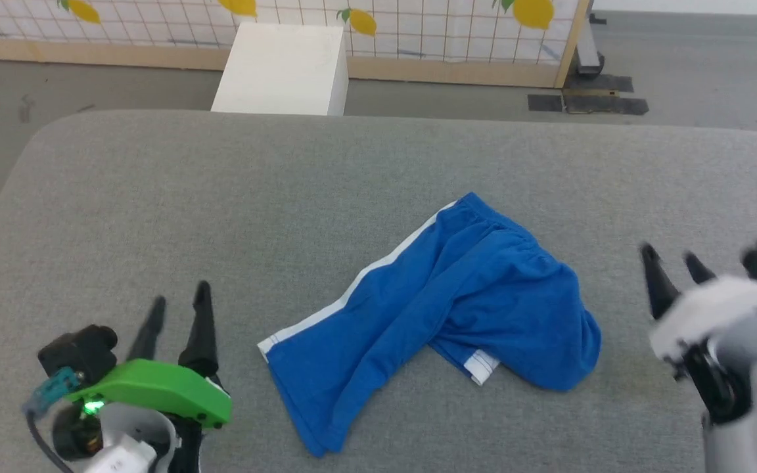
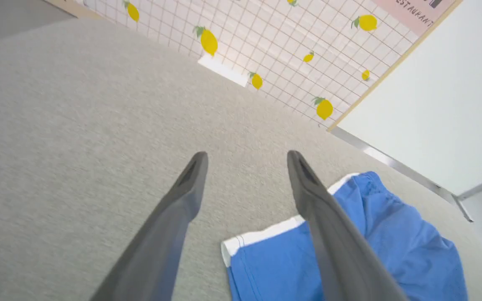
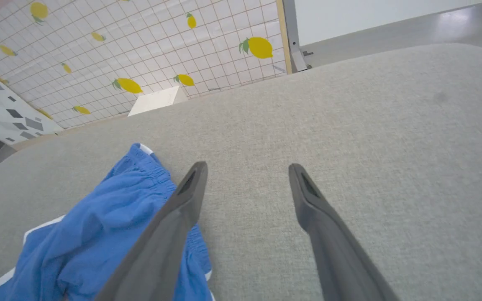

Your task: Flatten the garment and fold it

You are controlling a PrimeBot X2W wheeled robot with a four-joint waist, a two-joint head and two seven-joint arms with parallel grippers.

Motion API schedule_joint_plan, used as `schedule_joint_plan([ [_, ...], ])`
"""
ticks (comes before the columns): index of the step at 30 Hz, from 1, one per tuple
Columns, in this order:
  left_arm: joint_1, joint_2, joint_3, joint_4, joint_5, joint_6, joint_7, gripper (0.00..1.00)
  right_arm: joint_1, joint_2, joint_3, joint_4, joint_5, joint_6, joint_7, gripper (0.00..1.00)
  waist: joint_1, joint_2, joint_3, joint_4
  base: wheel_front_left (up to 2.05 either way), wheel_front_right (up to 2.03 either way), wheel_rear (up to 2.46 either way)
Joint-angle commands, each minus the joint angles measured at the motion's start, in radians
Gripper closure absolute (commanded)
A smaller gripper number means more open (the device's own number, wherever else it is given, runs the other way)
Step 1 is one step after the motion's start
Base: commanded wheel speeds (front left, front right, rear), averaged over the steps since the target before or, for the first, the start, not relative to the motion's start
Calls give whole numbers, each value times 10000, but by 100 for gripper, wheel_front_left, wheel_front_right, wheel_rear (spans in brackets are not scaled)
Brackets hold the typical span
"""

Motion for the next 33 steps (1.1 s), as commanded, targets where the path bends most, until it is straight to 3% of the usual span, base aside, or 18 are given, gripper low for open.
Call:
schedule_joint_plan([
  [1,-185,208,-117,172,846,-47,-790,0,-509,14,404,-71,-240,-13,549,0,0,0,198,110,0,0,0],
  [4,-337,84,-345,692,1707,-60,-2263,0,-1324,8,1368,117,-1033,-13,2205,0,0,0,452,183,0,0,0],
  [10,-710,-410,-668,1403,2312,-117,-3054,0,-2237,-739,2908,1134,-2163,-13,4767,0,0,0,909,534,0,0,0],
  [19,-894,-790,-553,2056,2210,-418,-3178,0,-1810,-1255,4498,2120,-1293,-13,5935,0,0,0,1188,682,0,0,0],
  [20,-900,-813,-517,2115,2181,-449,-3182,0,-1789,-1263,4482,2122,-1075,-13,5909,65,0,0,1167,634,0,0,0],
  [21,-910,-834,-483,2143,2168,-460,-3184,0,-1800,-1268,4412,2054,-890,-13,5739,100,0,0,1143,590,0,0,0],
  [27,-925,-899,-371,2298,2227,-526,-3193,0,-1402,-1307,2727,1184,-98,-13,4510,100,0,0,773,297,0,0,0],
  [33,-729,-940,-277,2396,2199,-602,-3195,0,808,-834,886,-809,110,-13,4341,100,0,0,404,-120,0,0,0],
])
